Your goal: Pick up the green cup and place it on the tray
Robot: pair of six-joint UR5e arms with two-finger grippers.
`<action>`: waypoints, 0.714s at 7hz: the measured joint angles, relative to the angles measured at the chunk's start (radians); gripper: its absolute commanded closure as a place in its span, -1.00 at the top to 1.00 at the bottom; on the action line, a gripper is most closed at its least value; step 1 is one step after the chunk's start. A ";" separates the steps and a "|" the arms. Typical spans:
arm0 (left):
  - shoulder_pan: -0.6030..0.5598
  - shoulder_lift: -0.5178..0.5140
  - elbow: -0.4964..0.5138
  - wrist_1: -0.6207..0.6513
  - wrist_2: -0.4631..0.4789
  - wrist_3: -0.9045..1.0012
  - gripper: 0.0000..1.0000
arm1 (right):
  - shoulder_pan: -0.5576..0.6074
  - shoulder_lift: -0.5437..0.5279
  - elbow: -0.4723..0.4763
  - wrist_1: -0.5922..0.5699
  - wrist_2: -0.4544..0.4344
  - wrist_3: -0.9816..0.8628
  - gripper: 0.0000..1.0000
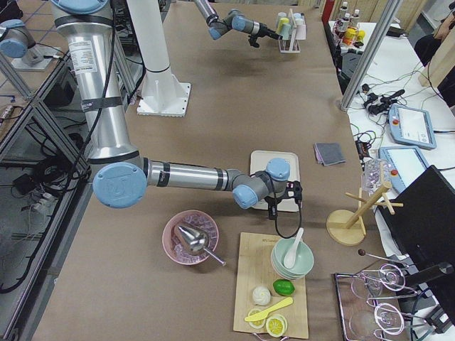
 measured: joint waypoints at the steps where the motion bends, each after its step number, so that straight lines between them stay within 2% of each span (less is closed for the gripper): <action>1: 0.000 0.000 0.006 -0.008 0.001 -0.001 0.96 | 0.000 0.000 0.001 0.000 0.006 0.000 -0.59; 3: -0.002 0.001 0.034 -0.058 0.003 0.001 0.96 | 0.001 -0.001 0.004 0.000 0.023 -0.002 -0.81; 4: -0.004 0.000 0.051 -0.081 0.003 0.002 0.96 | 0.001 -0.001 0.006 0.000 0.034 -0.004 -1.00; 5: -0.008 0.000 0.060 -0.091 0.003 0.002 0.96 | 0.001 -0.002 0.007 0.000 0.042 -0.006 -1.00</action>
